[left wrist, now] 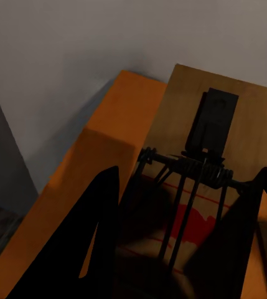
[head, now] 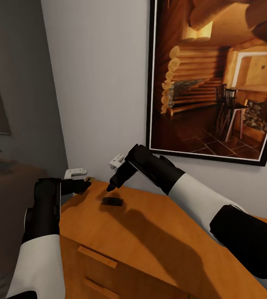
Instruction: Take the four mousetraps from the cabinet in the bathroom and place them on the bathroom floor. Make sure all four end up on the same floor surface, and ensure that at least two of them are either under or directly next to the same bathroom sink.
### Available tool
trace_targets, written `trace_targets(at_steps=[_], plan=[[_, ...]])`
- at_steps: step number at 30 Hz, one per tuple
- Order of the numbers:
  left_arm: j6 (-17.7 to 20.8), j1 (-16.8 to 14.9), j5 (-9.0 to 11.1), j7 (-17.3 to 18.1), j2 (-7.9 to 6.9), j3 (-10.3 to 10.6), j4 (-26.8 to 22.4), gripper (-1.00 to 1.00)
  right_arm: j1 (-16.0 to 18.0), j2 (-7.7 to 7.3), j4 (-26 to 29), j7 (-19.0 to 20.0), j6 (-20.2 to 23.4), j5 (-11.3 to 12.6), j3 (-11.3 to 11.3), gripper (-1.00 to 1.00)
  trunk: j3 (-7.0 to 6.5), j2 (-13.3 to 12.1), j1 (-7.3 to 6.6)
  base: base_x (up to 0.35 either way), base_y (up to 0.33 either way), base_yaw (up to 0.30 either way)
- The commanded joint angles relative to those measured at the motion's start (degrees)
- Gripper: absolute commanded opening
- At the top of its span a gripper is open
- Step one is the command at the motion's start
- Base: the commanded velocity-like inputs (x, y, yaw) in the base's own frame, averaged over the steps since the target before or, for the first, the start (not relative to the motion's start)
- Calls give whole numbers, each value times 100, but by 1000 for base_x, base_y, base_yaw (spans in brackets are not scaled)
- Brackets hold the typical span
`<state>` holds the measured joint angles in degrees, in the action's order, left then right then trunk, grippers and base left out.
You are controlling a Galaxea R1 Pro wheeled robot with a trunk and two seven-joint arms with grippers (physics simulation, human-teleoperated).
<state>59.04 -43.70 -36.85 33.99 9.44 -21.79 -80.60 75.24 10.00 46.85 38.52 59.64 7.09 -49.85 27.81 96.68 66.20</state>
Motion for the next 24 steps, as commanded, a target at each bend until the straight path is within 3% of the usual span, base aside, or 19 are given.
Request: trace_targets(at_steps=[1, 12, 24], plan=[[11, -7, -63, 56, 6, -13, -5, -100, 8, 0, 0, -28, 36, 50, -8, 100, 7, 4, 0, 0, 6, 0], [11, -7, -68, 55, 6, -11, -7, -100, 8, 0, 0, -29, 36, 47, -11, 100, 7, 4, 0, 47, 119, 0], [11, -7, -68, 55, 6, -10, -7, -100, 8, 0, -210, -37, 36, 33, -17, 100, 7, 4, 0, 8, 18, 0]])
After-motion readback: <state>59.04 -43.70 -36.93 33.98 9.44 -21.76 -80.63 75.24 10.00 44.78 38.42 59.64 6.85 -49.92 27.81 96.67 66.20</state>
